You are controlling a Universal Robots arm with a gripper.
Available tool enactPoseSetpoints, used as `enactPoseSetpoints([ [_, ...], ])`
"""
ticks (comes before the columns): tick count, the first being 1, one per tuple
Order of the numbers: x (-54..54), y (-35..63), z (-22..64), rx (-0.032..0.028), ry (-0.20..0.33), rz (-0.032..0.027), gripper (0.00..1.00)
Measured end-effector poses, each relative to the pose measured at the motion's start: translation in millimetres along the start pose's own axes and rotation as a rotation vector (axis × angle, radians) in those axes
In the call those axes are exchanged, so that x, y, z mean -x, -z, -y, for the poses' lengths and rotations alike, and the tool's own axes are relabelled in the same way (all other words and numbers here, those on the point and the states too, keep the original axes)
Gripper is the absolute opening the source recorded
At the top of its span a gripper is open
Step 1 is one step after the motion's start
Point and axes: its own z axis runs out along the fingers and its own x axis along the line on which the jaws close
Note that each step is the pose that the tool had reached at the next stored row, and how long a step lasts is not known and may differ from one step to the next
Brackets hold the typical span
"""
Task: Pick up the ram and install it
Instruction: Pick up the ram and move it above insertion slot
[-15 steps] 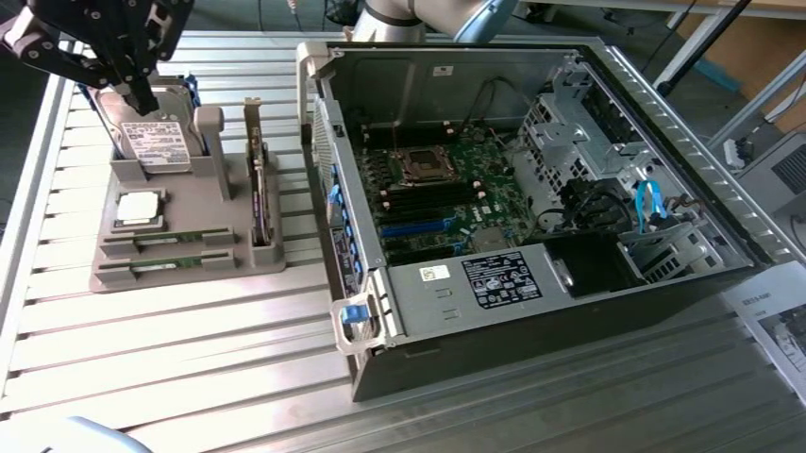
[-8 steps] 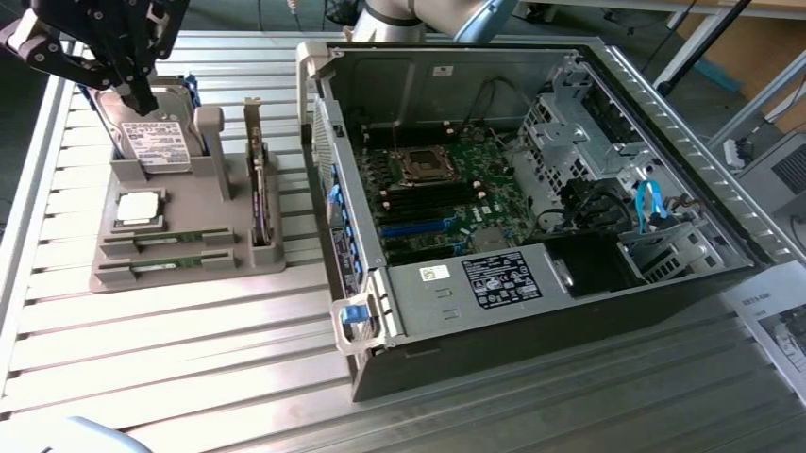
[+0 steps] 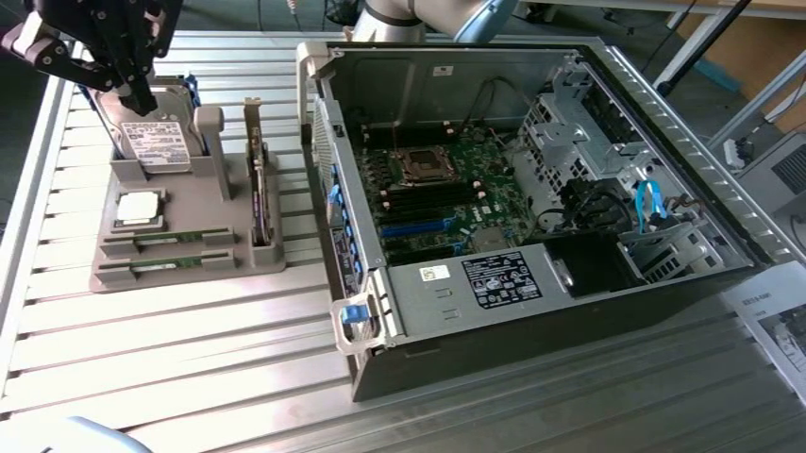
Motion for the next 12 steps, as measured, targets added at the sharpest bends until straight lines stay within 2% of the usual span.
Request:
enactPoseSetpoints([
  [12,0.0,0.0,0.0,0.0039,0.158,-0.0071,0.1],
])
